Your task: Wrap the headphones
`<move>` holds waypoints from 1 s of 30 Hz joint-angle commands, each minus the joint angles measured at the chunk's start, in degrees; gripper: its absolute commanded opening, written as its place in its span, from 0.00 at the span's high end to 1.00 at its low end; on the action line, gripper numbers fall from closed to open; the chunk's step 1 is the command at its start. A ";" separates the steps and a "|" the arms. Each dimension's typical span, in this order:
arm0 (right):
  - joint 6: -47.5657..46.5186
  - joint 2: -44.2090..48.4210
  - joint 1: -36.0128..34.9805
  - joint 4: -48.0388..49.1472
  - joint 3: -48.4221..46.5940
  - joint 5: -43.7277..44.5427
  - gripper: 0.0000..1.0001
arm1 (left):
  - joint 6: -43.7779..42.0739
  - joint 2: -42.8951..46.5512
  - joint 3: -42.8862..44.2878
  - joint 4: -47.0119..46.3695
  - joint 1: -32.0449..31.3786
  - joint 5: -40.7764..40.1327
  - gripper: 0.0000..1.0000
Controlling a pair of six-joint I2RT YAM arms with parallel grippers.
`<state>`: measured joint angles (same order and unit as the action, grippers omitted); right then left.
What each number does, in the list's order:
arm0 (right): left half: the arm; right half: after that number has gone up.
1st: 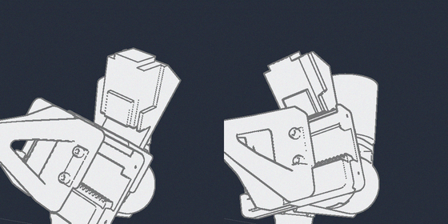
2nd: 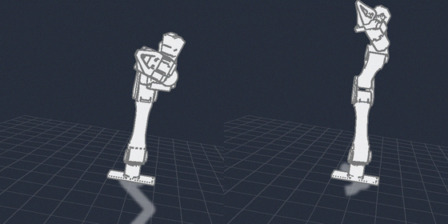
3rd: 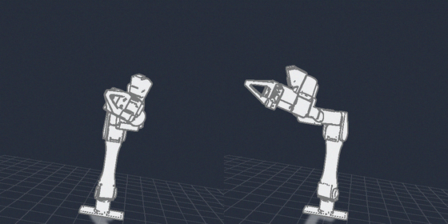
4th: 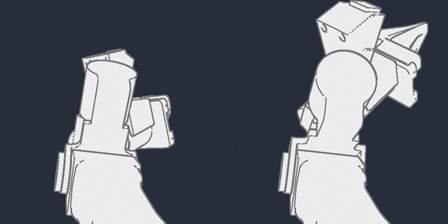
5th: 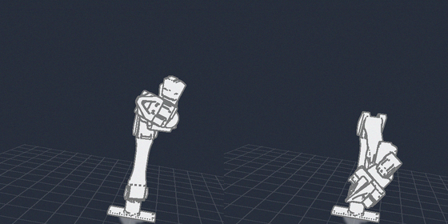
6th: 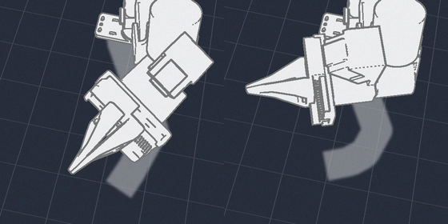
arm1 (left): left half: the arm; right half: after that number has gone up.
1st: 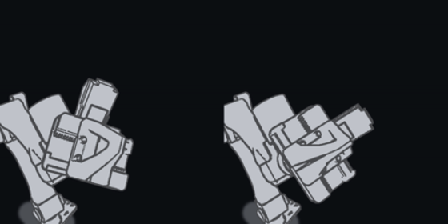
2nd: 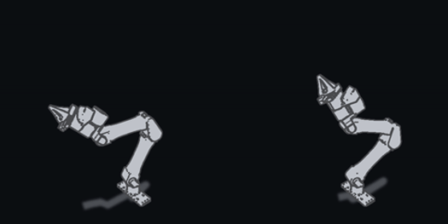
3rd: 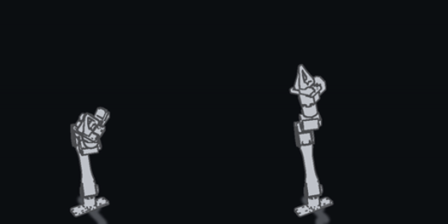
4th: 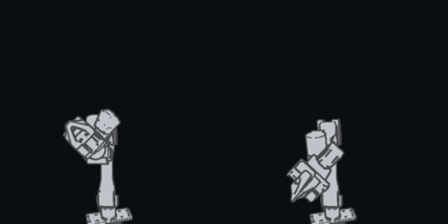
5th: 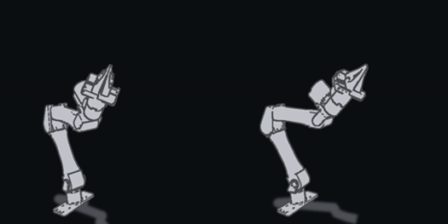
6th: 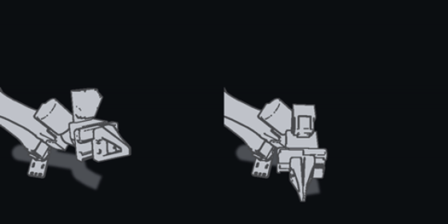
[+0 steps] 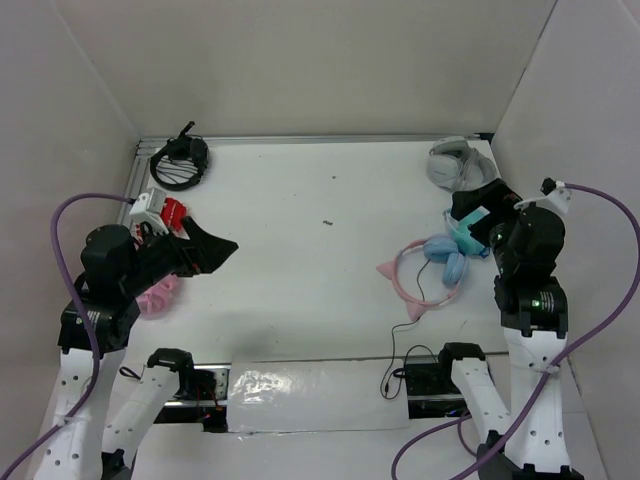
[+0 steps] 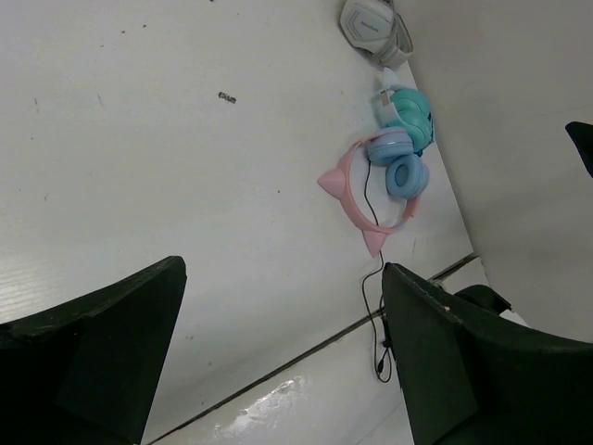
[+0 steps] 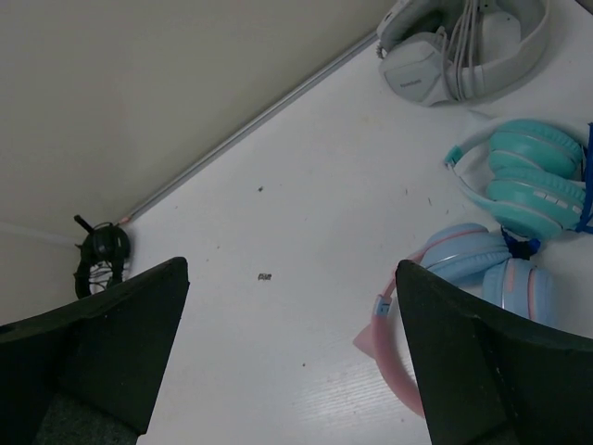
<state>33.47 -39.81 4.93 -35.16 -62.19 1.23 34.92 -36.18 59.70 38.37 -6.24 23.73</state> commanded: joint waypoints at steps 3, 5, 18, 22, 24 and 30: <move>0.27 -0.18 0.26 -0.87 -0.04 -0.97 0.00 | 0.68 -0.81 0.42 -5.40 0.18 2.99 0.01; 0.89 -0.44 0.17 -2.36 2.41 -0.97 0.00 | 0.59 -1.78 -0.02 -6.02 0.18 4.56 0.01; 13.90 -7.81 0.17 -6.77 21.05 7.82 0.00 | 0.06 -5.56 -2.31 -8.92 0.18 8.53 0.01; 15.13 -13.18 0.34 -4.66 25.10 9.66 0.00 | 0.41 -6.35 -3.27 -9.80 0.18 9.76 0.01; 15.13 -16.08 0.34 -1.86 26.76 8.53 0.01 | 0.42 -6.88 -3.36 -10.24 0.18 10.46 0.01; 17.06 -20.57 0.34 -1.67 29.05 11.32 0.03 | 0.15 -8.55 -3.01 -10.24 0.18 11.87 0.01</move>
<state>48.60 -59.72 4.93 -39.00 -34.15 9.04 34.94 -44.53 56.58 31.27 -6.24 33.01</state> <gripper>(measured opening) 0.972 0.993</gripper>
